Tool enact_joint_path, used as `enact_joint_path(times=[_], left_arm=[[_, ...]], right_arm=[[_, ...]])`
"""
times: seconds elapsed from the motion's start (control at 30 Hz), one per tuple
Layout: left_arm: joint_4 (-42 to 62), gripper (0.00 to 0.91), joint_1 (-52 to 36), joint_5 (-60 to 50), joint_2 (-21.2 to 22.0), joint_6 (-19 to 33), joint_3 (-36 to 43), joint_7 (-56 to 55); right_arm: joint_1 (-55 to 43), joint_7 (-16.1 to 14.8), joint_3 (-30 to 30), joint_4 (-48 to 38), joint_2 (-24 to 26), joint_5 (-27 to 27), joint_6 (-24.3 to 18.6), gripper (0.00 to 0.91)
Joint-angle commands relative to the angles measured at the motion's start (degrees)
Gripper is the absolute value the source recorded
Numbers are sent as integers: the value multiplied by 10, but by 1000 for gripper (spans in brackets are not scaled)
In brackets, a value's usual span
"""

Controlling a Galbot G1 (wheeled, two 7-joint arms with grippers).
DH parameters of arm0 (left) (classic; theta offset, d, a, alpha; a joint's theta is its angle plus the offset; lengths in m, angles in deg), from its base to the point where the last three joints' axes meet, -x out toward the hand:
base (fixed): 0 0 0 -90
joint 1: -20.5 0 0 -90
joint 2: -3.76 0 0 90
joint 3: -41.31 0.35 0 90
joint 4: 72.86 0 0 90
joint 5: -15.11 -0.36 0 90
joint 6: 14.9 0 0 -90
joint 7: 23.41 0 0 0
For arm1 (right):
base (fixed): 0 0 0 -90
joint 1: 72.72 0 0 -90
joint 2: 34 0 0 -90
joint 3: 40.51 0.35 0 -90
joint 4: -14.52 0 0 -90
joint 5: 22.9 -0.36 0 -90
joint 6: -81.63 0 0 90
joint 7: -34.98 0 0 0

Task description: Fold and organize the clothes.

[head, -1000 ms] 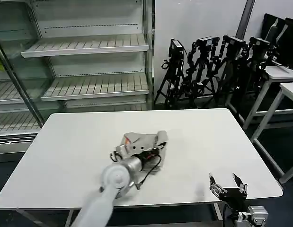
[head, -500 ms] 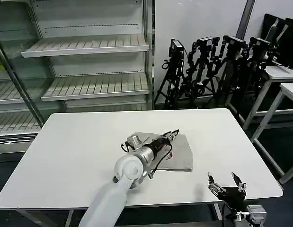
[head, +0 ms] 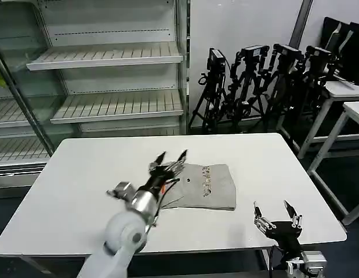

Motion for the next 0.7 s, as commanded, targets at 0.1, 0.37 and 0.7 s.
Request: enact_joint_path(times=[0.1,0.37,0.7], left_arm=[[-152,907,302,-357,-7,126,-139,57],[-167,907,320,-357,8,119,-152,66],[-152,907,310,-353,13,114,-151,69]], right_arm=[[0,1,-15,2,-7,52,-74,907],[-9,28,-26,-3,-10,61,-106,907],[-28,28,-30,-22,-7,61,-97,907]])
